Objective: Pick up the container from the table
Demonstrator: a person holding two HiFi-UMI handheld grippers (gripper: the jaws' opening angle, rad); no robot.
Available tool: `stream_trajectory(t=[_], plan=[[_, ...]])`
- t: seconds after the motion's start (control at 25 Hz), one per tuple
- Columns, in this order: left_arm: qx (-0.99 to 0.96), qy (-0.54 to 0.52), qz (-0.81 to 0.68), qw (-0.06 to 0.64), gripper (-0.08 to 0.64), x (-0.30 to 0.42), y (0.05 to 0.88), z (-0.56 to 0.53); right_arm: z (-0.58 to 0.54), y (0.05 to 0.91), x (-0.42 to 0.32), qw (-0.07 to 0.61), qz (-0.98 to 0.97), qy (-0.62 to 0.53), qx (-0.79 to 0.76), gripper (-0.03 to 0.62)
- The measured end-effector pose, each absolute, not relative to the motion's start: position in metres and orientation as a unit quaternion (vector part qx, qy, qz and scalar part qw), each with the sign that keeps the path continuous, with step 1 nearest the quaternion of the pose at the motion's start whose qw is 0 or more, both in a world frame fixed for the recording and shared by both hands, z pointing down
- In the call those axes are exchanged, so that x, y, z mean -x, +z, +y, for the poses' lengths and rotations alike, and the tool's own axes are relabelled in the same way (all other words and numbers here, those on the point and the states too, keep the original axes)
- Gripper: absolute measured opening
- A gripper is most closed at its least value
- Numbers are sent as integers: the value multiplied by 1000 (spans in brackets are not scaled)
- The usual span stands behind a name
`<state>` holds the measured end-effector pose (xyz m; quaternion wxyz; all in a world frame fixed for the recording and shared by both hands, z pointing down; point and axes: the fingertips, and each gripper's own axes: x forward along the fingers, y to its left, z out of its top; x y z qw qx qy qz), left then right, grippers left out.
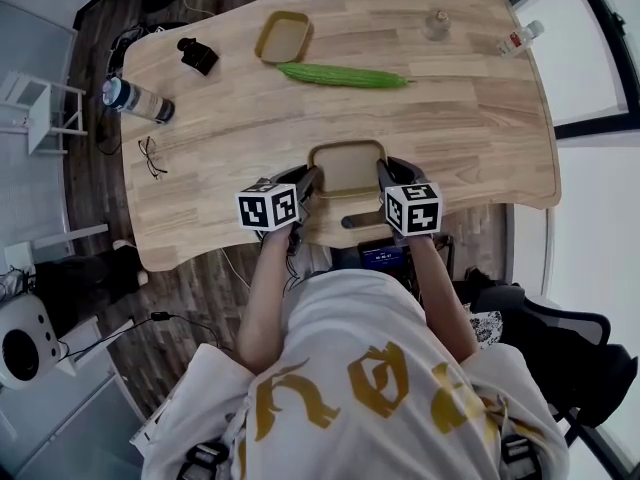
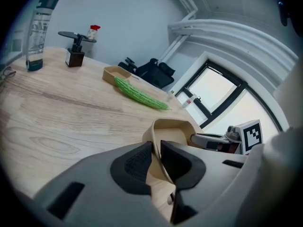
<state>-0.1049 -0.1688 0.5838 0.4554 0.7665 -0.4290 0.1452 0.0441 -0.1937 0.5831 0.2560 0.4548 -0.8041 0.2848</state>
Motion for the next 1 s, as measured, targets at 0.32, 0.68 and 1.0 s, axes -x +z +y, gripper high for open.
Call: stream_trajectory(t=[0.32,0.68,1.0], plan=[[-778,134,-451,418,48,109,559,-163,-176,558,-42,235,-809,256,-475,34],[-795,121,-453,385,46,105,528,-158,-165,531,-48,204,-808,232,-502,34],[-807,117,-476,330,41,109,500,-157,-161,506,-45,181,-814,205,-513,34]])
